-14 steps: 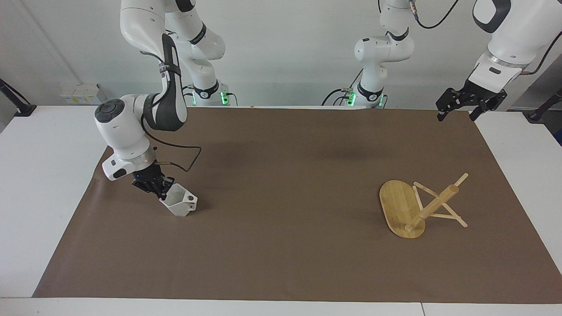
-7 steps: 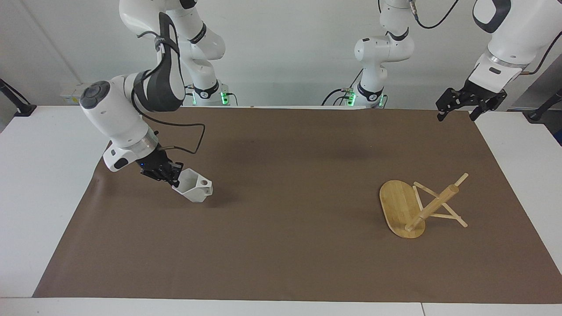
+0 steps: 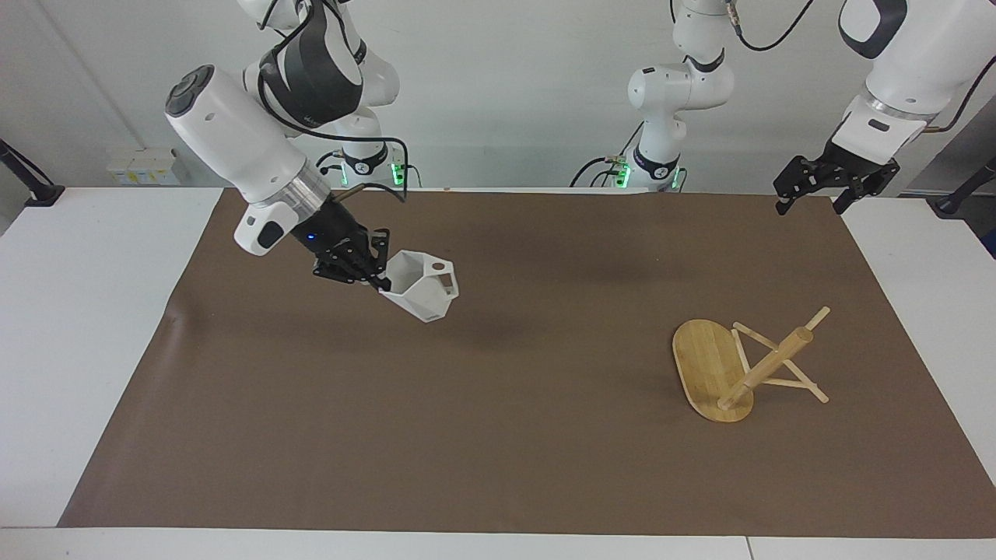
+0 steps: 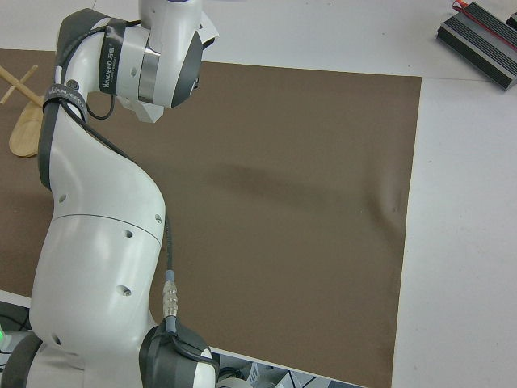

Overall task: Hang cup on rack
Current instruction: 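Lift the white mug with the right gripper toward the mug tree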

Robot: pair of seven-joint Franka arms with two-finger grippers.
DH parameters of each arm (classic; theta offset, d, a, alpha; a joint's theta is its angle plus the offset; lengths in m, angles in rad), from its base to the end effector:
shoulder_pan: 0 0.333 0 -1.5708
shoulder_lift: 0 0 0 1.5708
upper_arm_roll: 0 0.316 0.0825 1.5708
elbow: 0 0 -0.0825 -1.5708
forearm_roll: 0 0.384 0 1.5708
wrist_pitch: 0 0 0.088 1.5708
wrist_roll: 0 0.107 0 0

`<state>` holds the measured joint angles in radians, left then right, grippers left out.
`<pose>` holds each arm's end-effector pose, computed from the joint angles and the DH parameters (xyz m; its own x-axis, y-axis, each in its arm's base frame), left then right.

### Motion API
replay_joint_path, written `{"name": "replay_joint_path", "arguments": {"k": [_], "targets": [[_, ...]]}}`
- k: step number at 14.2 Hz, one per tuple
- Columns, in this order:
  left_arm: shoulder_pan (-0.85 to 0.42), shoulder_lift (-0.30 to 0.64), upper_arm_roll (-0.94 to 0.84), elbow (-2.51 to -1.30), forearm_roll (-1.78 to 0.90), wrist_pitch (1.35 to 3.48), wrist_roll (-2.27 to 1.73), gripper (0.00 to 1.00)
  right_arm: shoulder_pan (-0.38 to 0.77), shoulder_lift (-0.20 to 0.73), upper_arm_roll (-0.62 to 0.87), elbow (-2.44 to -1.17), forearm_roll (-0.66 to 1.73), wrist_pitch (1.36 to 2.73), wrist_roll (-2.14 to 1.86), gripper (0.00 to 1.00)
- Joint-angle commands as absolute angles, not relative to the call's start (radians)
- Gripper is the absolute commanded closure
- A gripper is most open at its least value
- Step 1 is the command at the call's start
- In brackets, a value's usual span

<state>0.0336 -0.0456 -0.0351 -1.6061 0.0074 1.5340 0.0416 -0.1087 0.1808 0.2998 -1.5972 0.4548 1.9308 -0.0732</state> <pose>0.5363 -0.0004 0.6296 0.9987 -0.0427 -0.0269 -0.0430 -0.9990 -0.0079 0.6193 0.1360 0.5516 0.9847 0.0873 0.1511 0.1490 -0.8711 -0.4679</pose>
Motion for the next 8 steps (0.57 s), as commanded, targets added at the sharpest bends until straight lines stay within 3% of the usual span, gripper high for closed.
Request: {"name": "replay_joint_path", "arguments": {"k": [1,8], "targets": [[0.038,-0.071,-0.031,-1.626,0.000,1.508,0.034,0.00,-0.124,0.189,0.397,-1.588,0.529,1.930,-0.078,1.00],[0.031,-0.101,-0.031,-1.701,-0.067,1.563,0.148,0.00,-0.123,0.190,0.532,-1.598,0.727,2.074,0.141,1.00]]}}
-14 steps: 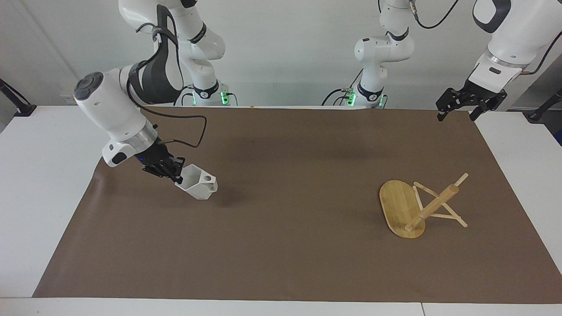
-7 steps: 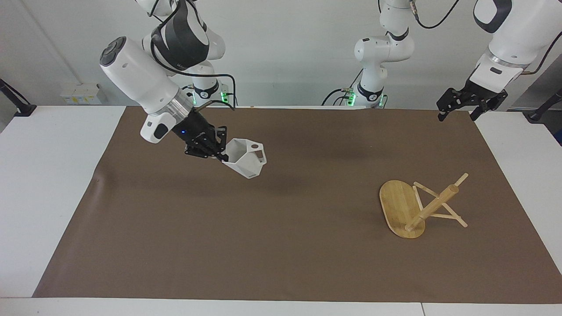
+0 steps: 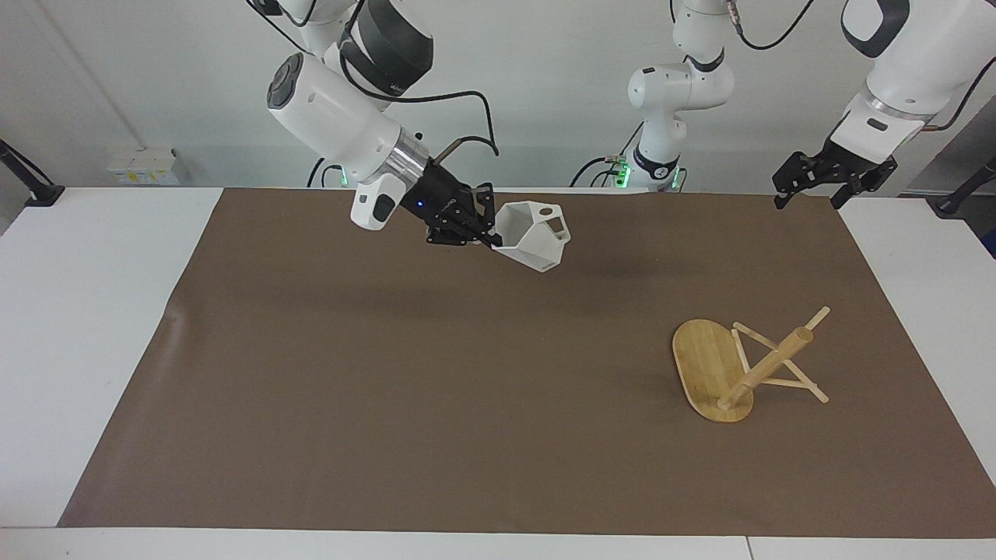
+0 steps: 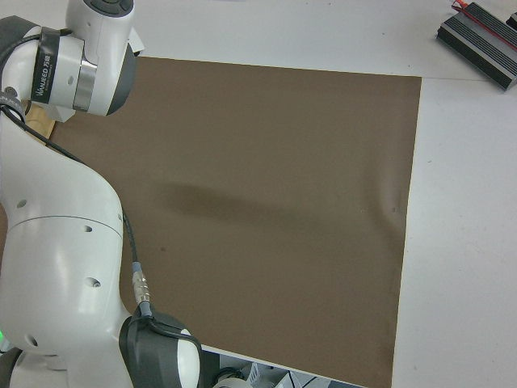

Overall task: Hang cup on rack
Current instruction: 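Lift the white mug with the right gripper toward the mug tree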

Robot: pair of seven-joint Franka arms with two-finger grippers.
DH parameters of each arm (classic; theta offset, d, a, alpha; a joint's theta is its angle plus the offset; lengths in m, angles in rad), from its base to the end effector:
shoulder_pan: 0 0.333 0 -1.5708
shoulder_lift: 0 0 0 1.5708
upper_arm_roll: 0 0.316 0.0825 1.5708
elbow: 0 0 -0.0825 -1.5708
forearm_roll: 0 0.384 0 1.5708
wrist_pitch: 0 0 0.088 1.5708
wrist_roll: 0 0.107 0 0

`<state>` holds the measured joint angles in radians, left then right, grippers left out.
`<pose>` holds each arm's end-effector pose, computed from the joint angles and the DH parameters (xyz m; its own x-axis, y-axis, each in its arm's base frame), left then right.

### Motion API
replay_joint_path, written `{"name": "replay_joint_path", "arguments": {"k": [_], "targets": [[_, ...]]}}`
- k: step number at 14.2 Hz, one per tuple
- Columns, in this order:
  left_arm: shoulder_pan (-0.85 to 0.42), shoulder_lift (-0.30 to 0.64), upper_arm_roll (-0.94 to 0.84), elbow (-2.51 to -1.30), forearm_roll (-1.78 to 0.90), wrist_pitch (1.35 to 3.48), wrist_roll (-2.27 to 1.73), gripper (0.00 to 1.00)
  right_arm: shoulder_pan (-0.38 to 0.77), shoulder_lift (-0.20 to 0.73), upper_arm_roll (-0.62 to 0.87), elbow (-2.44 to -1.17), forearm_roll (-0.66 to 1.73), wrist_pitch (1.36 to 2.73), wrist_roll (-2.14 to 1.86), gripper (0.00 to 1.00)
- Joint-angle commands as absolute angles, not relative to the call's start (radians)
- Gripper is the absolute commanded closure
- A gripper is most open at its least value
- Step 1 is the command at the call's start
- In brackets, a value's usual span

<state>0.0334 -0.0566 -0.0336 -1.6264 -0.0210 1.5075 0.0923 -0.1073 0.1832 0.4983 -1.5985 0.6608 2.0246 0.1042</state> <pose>0.5296 -0.0030 0.6238 0.9938 -0.0935 -0.0603 -0.0922 -0.9954 0.0248 0.5881 0.2531 0.5743 0.9969 0.0169 0.0766 0.0647 -0.7295 -0.6809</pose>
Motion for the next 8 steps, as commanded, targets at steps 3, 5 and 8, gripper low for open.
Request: {"name": "replay_joint_path", "arguments": {"k": [3,5,8], "targets": [[0.025,-0.115,-0.035,-1.738,-0.132,1.595,0.225,0.00,-0.121,0.190,0.549,-1.608,0.772,2.131,0.143,1.00],[-0.001,-0.136,-0.034,-1.788,-0.170,1.661,0.364,0.00,-0.111,0.192,0.564,-1.611,0.781,2.155,0.150,1.00],[-0.040,-0.166,-0.035,-1.856,-0.215,1.745,0.547,0.00,-0.107,0.193,0.592,-1.624,0.787,2.209,0.184,1.00]]}}
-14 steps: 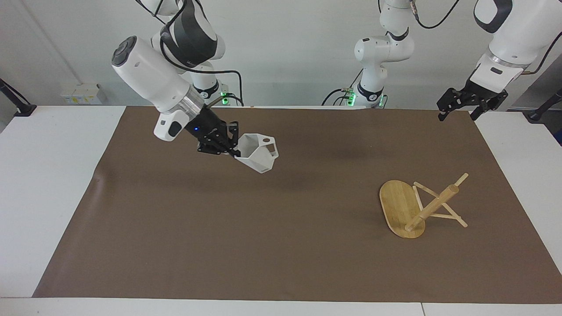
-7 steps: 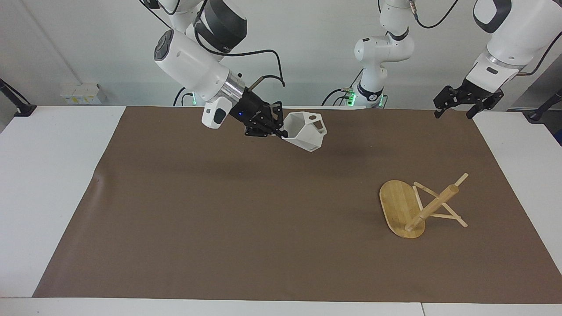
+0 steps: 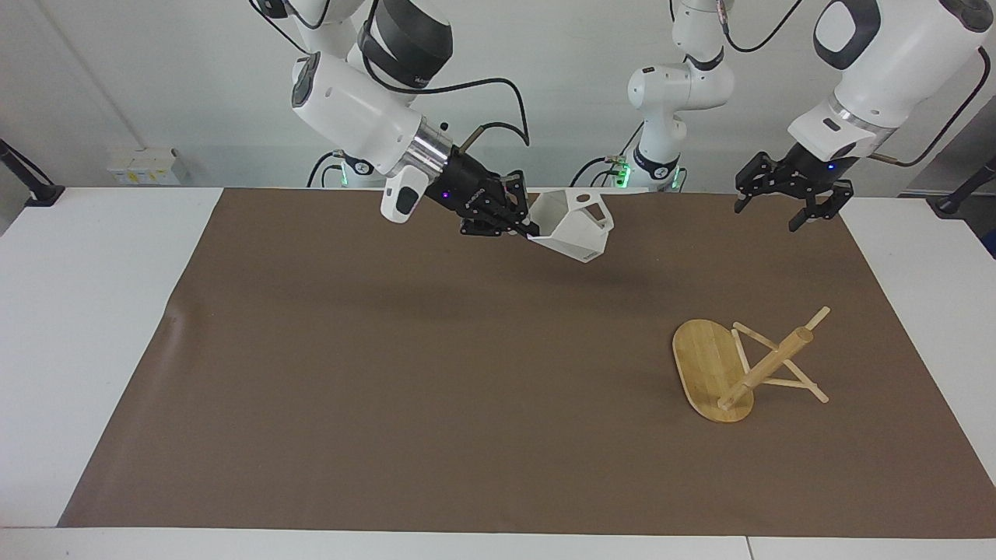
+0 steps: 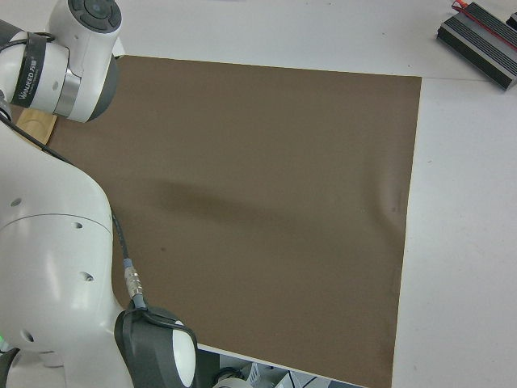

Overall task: Hang cup on rack
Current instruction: 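Lift the white mug with the right gripper toward the mug tree, then move the left gripper to the mug while the right gripper holds it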

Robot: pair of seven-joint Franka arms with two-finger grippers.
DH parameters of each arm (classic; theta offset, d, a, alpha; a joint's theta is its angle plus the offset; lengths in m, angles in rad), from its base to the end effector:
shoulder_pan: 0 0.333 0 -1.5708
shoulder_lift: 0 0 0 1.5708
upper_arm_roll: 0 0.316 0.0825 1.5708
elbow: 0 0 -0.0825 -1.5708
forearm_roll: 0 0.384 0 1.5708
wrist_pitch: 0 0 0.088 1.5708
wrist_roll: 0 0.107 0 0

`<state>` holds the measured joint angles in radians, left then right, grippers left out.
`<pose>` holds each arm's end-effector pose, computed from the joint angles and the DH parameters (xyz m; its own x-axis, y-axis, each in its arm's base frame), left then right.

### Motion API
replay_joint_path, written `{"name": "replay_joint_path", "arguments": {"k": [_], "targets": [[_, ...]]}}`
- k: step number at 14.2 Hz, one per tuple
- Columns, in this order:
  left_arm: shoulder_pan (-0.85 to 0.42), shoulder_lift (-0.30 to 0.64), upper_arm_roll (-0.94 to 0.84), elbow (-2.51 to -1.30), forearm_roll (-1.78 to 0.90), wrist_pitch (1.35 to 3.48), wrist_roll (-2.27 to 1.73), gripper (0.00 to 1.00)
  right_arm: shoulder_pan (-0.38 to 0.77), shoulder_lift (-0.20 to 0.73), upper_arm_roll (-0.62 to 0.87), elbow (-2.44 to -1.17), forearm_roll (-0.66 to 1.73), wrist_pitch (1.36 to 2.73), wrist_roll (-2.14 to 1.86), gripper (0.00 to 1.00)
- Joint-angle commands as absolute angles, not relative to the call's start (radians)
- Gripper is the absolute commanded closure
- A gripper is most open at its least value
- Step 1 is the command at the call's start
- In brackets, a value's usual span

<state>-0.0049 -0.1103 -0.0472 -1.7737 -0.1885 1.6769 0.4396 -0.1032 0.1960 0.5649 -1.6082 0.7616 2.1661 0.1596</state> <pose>0.5251 -0.0468 0.5985 0.8901 -0.4472 0.0877 -0.4557 -0.8758 0.1593 0.5846 0.2859 0.5810 0.9946 -0.0796 0.0673 0.0007 -0.6404 -0.7681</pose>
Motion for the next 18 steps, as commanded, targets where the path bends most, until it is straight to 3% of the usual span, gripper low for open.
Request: {"name": "replay_joint_path", "arguments": {"k": [1,6,9,18], "targets": [[-0.052,-0.170,-0.035,-1.864,-0.230,1.767,0.601,0.00,-0.107,0.193,0.594,-1.626,0.787,2.212,0.186,1.00],[-0.084,-0.170,-0.037,-1.913,-0.411,1.862,0.981,0.00,-0.097,0.193,0.626,-1.638,0.784,2.240,0.201,1.00],[-0.097,-0.166,-0.035,-2.002,-0.567,1.948,1.234,0.00,-0.097,0.193,0.635,-1.644,0.775,2.240,0.202,1.00],[-0.166,-0.104,-0.035,-2.060,-0.850,2.075,1.493,0.00,-0.098,0.193,0.641,-1.647,0.769,2.241,0.201,1.00]]}}
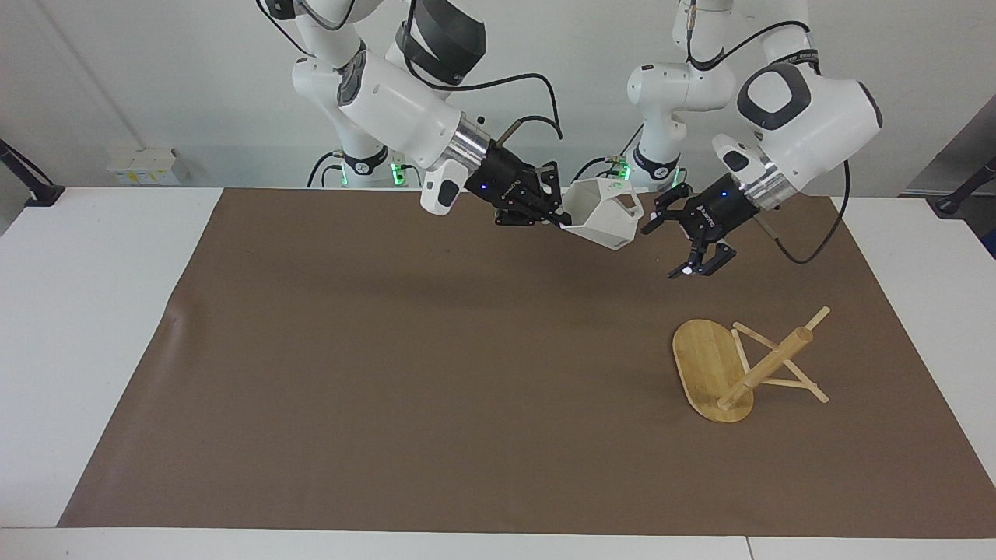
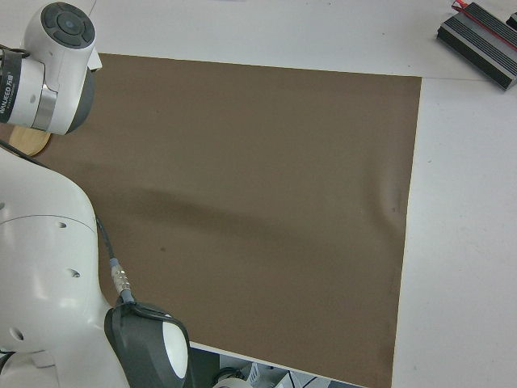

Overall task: Hang cup on rack
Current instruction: 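Move the left gripper to the mug while the right gripper holds it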

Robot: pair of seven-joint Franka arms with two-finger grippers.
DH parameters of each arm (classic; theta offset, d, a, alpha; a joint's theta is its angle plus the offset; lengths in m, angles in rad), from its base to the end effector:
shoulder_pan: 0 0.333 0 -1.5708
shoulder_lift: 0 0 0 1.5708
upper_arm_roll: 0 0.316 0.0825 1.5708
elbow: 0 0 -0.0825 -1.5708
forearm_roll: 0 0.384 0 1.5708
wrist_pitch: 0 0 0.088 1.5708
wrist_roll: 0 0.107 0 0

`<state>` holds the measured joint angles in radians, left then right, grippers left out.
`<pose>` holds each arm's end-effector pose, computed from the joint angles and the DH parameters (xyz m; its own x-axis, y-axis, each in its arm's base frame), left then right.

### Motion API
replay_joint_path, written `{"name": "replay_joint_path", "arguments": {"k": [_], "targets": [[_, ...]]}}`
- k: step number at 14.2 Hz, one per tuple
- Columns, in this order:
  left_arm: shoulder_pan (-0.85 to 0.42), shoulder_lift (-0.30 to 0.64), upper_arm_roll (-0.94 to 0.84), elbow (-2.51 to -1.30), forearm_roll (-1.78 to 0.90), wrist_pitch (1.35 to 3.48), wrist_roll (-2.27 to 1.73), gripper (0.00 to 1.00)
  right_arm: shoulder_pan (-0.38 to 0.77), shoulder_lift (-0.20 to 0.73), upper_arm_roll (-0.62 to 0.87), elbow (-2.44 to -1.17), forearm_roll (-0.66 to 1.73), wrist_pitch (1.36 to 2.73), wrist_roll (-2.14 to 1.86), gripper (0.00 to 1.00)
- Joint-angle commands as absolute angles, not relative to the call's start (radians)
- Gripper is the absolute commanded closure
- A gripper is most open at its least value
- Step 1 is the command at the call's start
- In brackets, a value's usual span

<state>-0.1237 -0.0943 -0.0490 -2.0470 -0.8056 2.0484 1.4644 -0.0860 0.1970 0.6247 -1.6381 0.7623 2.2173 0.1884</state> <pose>0.5286 -0.1329 0.5060 0.2493 -0.7099 0.6587 -0.9647 -0.2417 0.1046 0.5641 0.3241 0.5731 0.9970 -0.0579 0.0508 0.0027 -0.6328 -0.7743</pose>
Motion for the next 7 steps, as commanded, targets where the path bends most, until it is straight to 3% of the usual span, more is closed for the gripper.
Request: {"name": "replay_joint_path", "arguments": {"k": [1,7], "targets": [[-0.169,-0.104,-0.035,-2.057,-0.877,2.074,1.505,0.00,-0.098,0.193,0.641,-1.647,0.769,2.241,0.201,1.00],[-0.170,-0.118,-0.043,-2.049,-0.965,2.049,1.514,0.00,-0.098,0.190,0.641,-1.649,0.769,2.240,0.202,1.00]]}}
